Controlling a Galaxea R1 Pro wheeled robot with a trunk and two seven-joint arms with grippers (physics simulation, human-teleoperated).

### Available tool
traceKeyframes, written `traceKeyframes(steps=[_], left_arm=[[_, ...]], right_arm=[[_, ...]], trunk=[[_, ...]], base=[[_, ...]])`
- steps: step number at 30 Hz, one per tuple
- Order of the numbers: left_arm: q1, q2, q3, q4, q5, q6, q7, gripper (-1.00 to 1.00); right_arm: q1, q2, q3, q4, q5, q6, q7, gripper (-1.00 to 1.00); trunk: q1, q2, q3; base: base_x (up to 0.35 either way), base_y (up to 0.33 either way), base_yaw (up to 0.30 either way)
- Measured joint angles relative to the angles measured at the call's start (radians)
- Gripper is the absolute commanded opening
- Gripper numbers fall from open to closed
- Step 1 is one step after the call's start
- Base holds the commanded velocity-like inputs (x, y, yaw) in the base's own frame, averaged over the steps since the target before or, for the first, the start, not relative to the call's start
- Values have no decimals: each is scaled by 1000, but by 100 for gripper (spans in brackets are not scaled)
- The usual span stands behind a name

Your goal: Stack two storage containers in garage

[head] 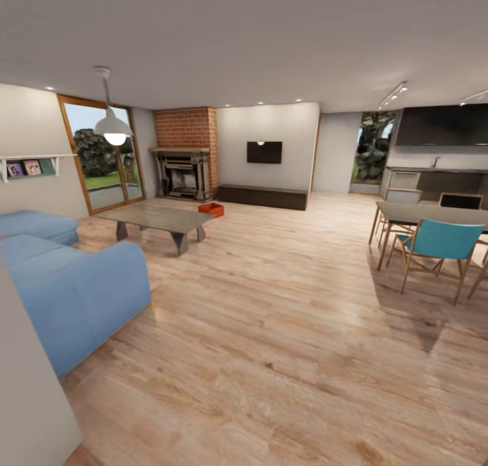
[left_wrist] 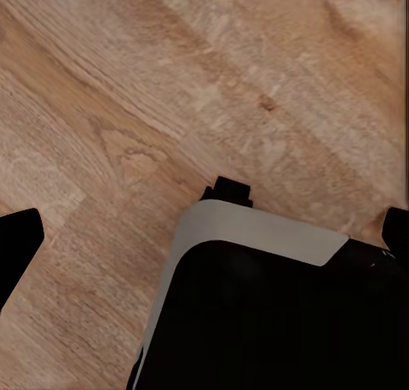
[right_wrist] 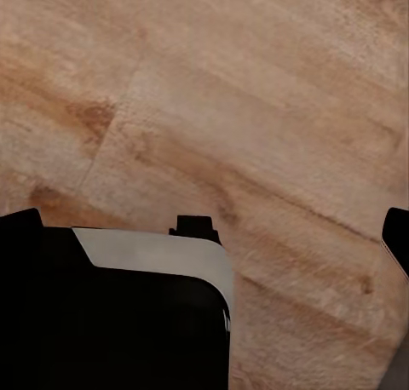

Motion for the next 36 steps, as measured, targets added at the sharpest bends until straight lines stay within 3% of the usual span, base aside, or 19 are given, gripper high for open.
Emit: traceKeyframes(steps=[36], left_arm=[[-1, 0, 0, 0, 0, -1, 0, 100]], right_arm=[[0, 2, 2, 0, -4, 2, 0, 100]], trunk=[[0, 0, 0]], base=[[322, 0, 0]])
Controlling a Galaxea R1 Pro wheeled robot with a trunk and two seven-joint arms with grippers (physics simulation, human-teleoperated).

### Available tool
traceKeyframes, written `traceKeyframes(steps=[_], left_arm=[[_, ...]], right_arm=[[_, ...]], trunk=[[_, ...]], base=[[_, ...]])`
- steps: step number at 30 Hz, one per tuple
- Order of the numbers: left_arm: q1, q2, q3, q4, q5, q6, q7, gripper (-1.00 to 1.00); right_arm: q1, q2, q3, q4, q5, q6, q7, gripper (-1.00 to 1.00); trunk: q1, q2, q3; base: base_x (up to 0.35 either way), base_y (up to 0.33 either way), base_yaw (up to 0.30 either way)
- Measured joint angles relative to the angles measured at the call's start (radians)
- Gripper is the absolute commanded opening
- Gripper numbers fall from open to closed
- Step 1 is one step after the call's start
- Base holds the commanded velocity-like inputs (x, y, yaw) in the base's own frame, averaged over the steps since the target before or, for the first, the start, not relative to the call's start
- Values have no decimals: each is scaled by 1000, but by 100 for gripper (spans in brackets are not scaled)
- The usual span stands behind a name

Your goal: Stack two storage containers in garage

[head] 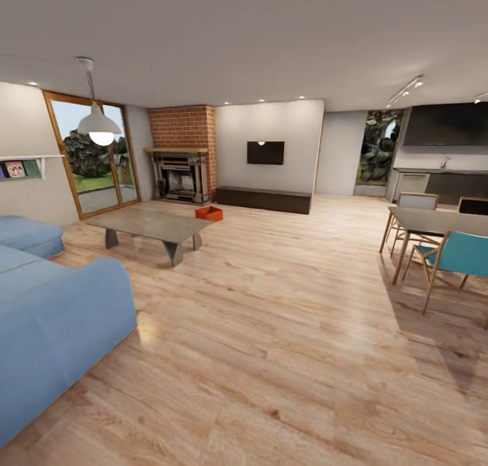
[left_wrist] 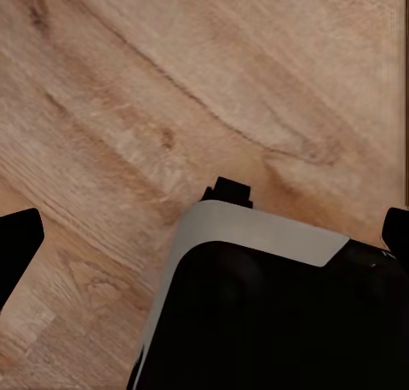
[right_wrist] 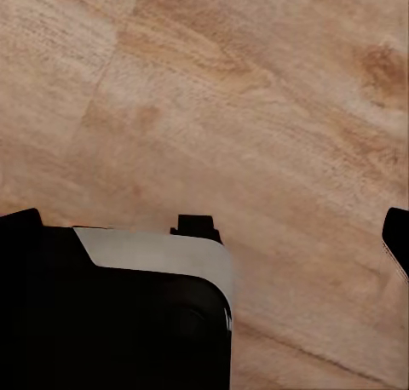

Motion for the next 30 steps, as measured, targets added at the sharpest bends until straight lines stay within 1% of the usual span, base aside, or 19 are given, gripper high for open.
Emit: traceKeyframes(steps=[30], left_arm=[[1, 3, 0, 0, 3, 0, 0, 100]], right_arm=[[0, 0, 0, 0, 0, 0, 0, 100]], trunk=[[0, 0, 0]], base=[[322, 0, 0]])
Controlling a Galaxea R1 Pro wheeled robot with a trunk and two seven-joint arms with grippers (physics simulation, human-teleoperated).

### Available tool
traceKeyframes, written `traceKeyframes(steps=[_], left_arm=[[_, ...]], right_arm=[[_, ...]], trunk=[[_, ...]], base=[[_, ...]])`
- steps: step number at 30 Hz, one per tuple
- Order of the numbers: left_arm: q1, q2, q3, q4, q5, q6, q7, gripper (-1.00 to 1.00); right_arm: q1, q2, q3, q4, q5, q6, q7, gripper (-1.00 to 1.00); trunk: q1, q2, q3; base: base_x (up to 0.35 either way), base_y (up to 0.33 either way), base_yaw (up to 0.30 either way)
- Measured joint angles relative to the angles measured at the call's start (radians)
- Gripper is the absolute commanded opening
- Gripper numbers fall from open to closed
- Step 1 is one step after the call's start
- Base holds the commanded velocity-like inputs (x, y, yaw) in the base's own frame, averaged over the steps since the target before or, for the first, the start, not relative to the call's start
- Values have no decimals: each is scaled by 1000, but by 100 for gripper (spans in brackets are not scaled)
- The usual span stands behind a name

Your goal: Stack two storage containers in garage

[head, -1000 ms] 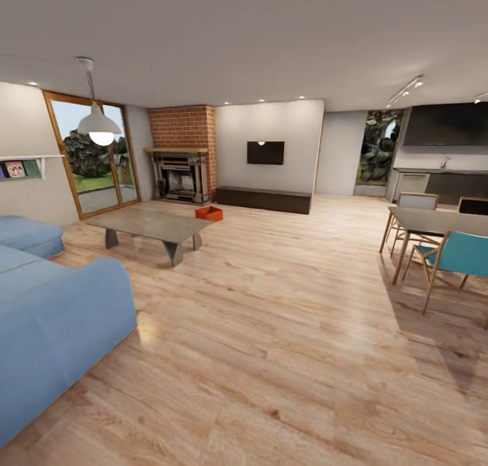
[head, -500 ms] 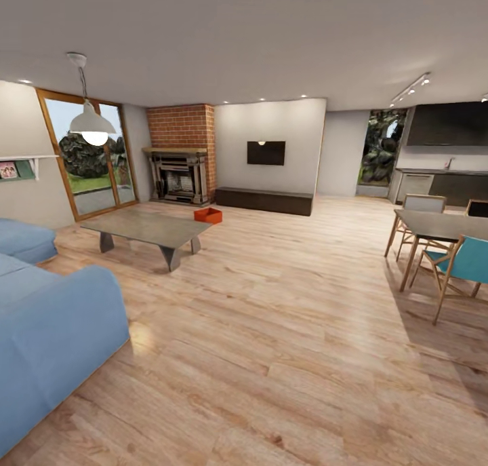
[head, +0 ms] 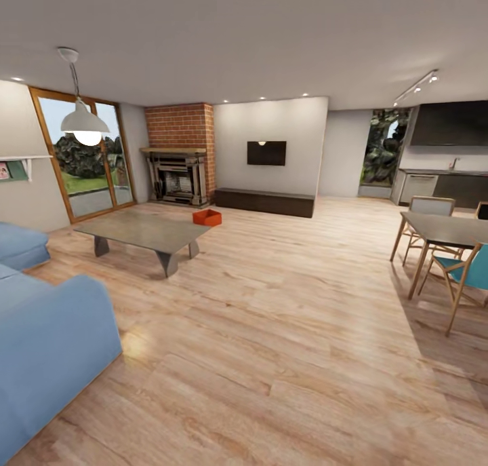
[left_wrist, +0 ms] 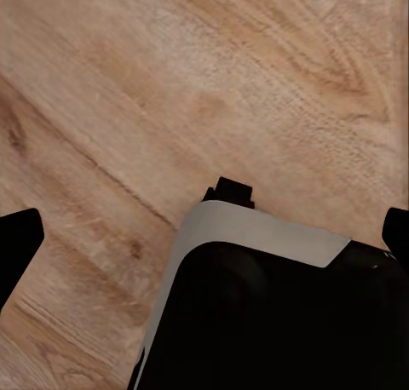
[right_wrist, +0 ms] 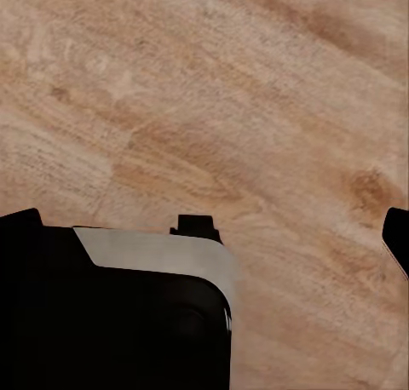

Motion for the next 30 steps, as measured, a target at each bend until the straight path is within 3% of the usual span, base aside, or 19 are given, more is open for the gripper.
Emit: traceKeyframes(steps=[30], left_arm=[[0, -1, 0, 0, 1, 0, 0, 100]], right_arm=[[0, 0, 0, 0, 0, 0, 0, 100]], trunk=[[0, 0, 0]], base=[[322, 0, 0]])
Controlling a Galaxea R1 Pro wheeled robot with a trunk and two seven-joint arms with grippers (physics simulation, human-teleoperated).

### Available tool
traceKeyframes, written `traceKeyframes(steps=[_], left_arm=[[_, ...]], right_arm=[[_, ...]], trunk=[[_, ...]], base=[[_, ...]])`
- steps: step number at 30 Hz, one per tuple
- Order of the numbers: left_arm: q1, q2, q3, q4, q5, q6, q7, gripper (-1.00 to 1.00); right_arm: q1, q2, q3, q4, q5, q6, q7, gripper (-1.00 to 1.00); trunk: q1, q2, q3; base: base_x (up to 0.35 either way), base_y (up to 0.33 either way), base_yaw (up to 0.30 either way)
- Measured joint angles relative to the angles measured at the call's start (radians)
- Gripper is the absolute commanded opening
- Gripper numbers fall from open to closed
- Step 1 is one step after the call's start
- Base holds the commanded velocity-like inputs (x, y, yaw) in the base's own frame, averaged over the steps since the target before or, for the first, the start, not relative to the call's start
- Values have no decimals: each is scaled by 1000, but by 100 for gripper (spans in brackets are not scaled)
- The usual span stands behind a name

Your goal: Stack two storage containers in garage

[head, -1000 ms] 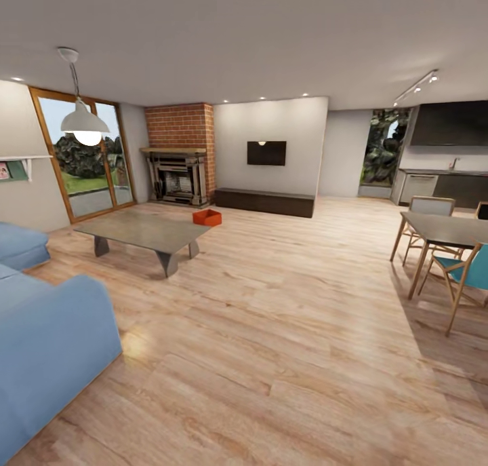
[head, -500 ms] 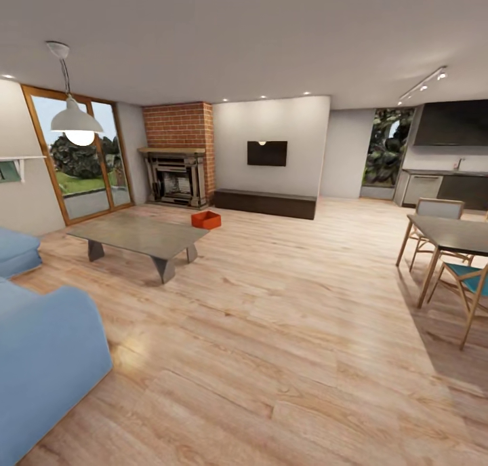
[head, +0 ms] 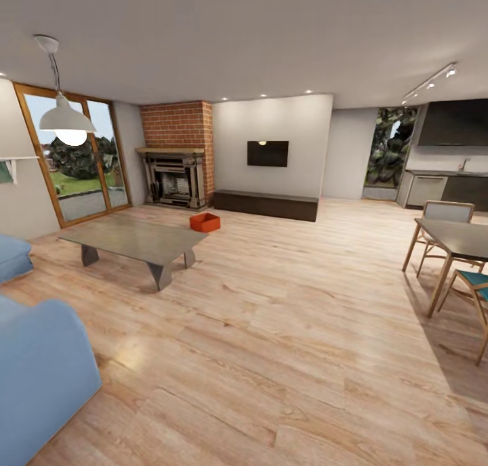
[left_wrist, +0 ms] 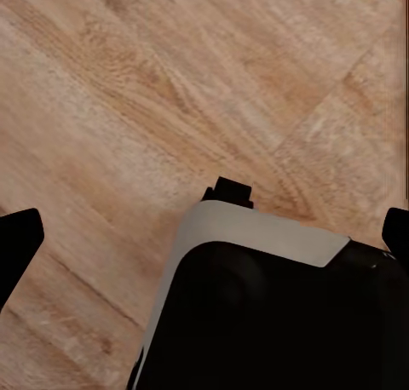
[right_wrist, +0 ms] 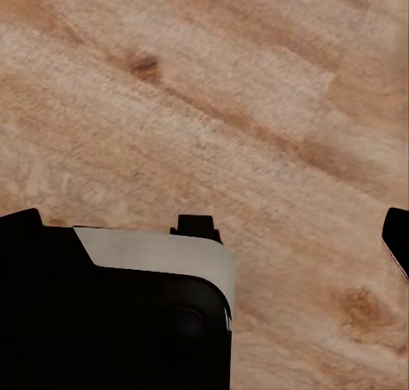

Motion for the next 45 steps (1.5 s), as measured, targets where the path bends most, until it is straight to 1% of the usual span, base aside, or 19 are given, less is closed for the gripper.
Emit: traceKeyframes(steps=[30, 33, 45], left_arm=[[0, -2, 0, 0, -3, 0, 0, 100], [0, -3, 0, 0, -4, 1, 0, 100], [0, -2, 0, 0, -4, 1, 0, 100]], right_arm=[[0, 0, 0, 0, 0, 1, 0, 100], [0, 0, -6, 0, -2, -1, -1, 100], [0, 0, -5, 0, 3, -7, 0, 100]], trunk=[[0, 0, 0], [0, 0, 0], [0, 0, 0]], base=[[322, 0, 0], [322, 0, -5], [322, 0, -198]])
